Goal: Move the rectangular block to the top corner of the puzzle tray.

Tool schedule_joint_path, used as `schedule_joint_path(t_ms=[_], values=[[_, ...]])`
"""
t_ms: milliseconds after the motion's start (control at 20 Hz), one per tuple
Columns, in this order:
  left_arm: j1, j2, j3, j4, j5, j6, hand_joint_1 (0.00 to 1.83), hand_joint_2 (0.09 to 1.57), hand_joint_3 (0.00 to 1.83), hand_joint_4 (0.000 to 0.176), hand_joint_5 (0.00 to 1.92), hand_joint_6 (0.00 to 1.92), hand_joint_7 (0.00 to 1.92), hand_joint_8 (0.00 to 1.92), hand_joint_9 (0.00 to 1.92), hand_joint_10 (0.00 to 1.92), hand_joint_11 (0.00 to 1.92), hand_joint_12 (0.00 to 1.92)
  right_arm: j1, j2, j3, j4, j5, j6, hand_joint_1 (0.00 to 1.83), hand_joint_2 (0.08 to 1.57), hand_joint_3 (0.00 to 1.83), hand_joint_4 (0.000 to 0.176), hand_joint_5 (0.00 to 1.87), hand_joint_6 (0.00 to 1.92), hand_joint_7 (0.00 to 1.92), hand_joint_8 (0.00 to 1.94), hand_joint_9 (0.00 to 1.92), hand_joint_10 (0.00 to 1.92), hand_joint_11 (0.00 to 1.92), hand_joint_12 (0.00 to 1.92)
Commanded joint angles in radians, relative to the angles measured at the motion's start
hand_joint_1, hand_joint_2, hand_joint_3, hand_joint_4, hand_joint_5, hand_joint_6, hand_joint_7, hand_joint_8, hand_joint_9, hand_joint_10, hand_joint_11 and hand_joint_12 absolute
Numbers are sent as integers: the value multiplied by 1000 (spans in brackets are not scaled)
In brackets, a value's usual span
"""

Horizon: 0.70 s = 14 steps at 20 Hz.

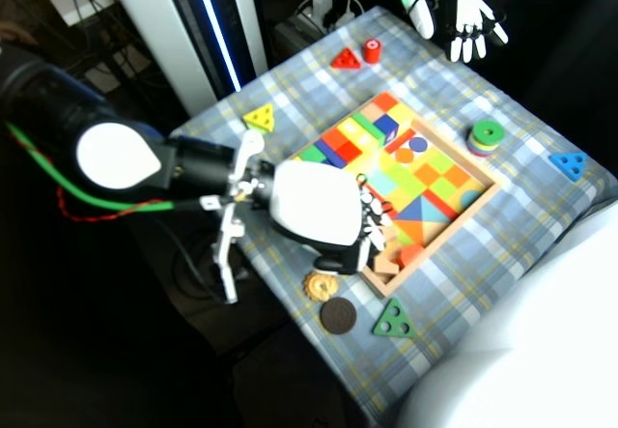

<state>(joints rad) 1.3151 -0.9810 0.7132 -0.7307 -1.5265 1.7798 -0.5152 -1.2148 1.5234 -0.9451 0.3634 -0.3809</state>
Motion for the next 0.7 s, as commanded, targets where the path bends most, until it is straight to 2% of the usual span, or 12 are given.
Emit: schedule_joint_path(t_ms=[0, 100, 150, 200, 250, 350, 400, 450, 600, 650], values=[[-2, 6, 0, 40, -113, -7, 604, 1425, 1, 0, 743, 1, 604, 3, 386, 5, 0, 0, 16, 6, 18, 29, 26, -16, 1529, 1187, 0, 52, 609, 9, 1235, 1941, 1392, 1921, 1431, 1921], [-2, 6, 0, 40, -113, -7, 605, 1429, 2, 0, 735, 0, 591, 0, 372, 0, 0, 0, 19, -3, 29, 36, 28, -16, 1529, 1202, 5, 71, 607, 2, 1281, 1941, 1444, 1921, 1499, 1921], [-2, 6, 0, 39, -112, -7, 625, 1427, 0, 0, 737, 1, 595, 1, 384, 4, 0, 0, 21, -5, 29, 36, 29, -16, 1558, 1196, 2, 42, 609, 3, 1284, 1941, 1453, 1921, 1512, 1921], [-2, 6, 0, 39, -112, -7, 641, 1420, 0, 0, 747, 4, 607, 5, 397, 9, 0, 0, 24, -8, 29, 36, 33, -16, 1584, 1189, 0, 45, 621, 5, 1278, 1941, 1445, 1921, 1497, 1921], [-2, 6, 0, 39, -113, -7, 614, 1424, 0, 0, 748, 3, 605, 3, 391, 5, 0, 0, 29, -9, 29, 37, 35, -16, 1574, 1190, 0, 64, 616, 2, 1265, 1941, 1430, 1921, 1480, 1921], [-2, 6, 0, 37, -113, -7, 599, 1426, 1, 0, 741, 0, 600, 0, 383, 1, 0, 0, 34, -8, 25, 48, 46, -16, 1626, 1176, 0, 46, 623, 2, 1331, 1941, 1511, 1921, 1585, 1921], [-2, 5, 1, 37, -112, -8, 630, 1420, 0, 0, 749, 3, 608, 3, 392, 4, 0, 0, 35, -7, 20, 51, 50, -16, 1661, 1172, 0, 11, 618, 0, 1337, 1941, 1525, 1921, 1602, 1921], [-1, 5, 1, 36, -112, -8, 620, 1421, 0, 0, 750, 3, 608, 2, 390, 2, 0, 0, 38, 0, 11, 57, 58, -16, 1693, 1164, 0, 0, 618, 0, 1331, 1941, 1520, 1921, 1596, 1921], [-1, 5, 1, 35, -112, -9, 634, 1423, 0, 0, 751, 3, 613, 2, 393, 5, 0, 0, 46, 28, -13, 98, 95, -16, 1486, 1217, 16, 37, 589, 0, 1284, 1941, 1447, 1921, 1523, 1921], [-1, 5, 1, 35, -112, -9, 634, 1423, 0, 0, 751, 3, 613, 2, 393, 5, 0, 0, 48, 30, -15, 102, 100, -16, 1486, 1217, 16, 37, 589, 0, 1284, 1941, 1447, 1921, 1523, 1921]])
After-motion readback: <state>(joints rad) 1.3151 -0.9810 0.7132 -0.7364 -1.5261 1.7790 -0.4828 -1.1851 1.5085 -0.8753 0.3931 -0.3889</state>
